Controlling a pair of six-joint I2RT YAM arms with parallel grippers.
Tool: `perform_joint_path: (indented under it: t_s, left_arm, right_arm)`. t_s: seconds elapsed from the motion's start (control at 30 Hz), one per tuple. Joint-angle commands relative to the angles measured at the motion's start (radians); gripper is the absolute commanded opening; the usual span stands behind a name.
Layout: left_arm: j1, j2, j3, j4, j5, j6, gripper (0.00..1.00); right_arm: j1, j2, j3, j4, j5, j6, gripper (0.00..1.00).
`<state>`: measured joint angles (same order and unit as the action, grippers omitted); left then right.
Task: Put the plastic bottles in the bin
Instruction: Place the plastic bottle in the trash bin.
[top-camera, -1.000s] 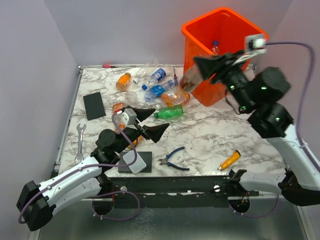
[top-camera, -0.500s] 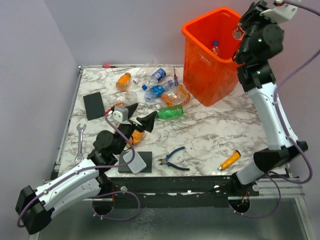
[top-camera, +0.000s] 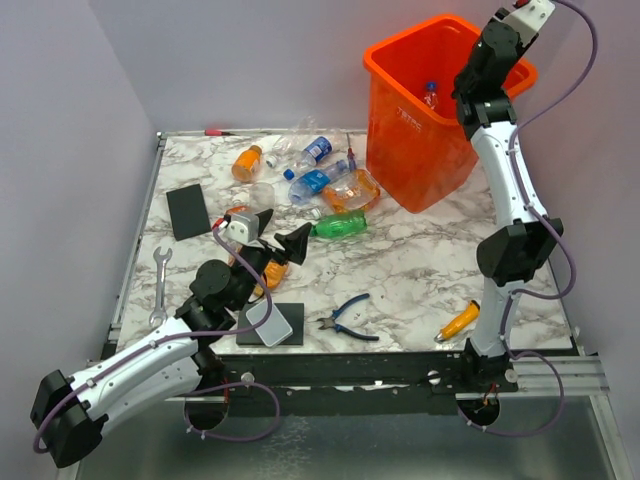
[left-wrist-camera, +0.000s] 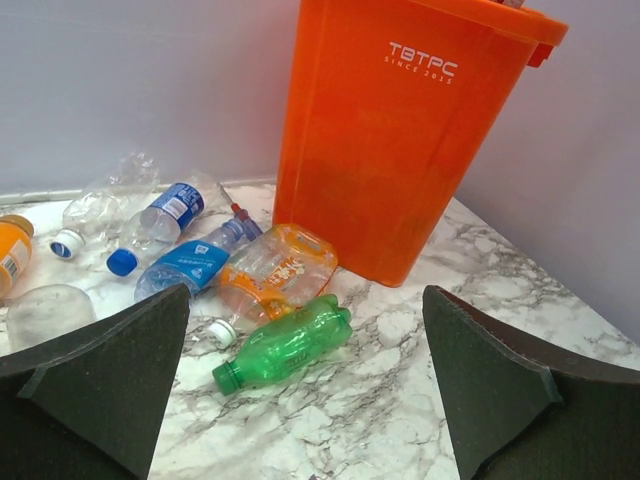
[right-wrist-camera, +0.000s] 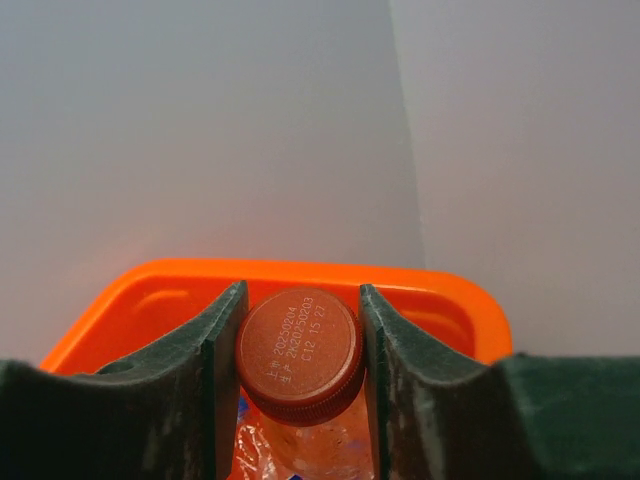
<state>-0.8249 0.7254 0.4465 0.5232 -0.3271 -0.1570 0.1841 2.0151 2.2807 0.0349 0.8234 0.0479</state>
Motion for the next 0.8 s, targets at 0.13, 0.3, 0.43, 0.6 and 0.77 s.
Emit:
perform_joint_path:
  t_s: [0.13, 0.3, 0.43, 0.6, 0.77]
  left_arm:
    - [-0.003, 0.006, 0.024, -0.023, -0.019, 0.008, 0.99]
    - [-0.003, 0.018, 0.028, -0.028, -0.023, 0.005, 0.99]
    - [-0.003, 0.035, 0.034, -0.038, -0.038, -0.002, 0.99]
    - [-0.003, 0.072, 0.049, -0.063, -0.092, -0.019, 0.99]
    - [-0.003, 0.123, 0.067, -0.1, -0.145, 0.005, 0.99]
  right_arm:
    - [-0.016, 0.043, 0.061, -0.176, -0.068, 0.187, 0.79]
    - [-0.014, 0.027, 0.114, -0.207, -0.21, 0.283, 0.93]
    - [-0.006, -0.044, 0.115, -0.2, -0.366, 0.365, 0.96]
    - [0.079, -0.181, 0.081, -0.194, -0.547, 0.366, 0.97]
    - [0.283, -0.478, -0.294, -0.087, -0.65, 0.253, 0.98]
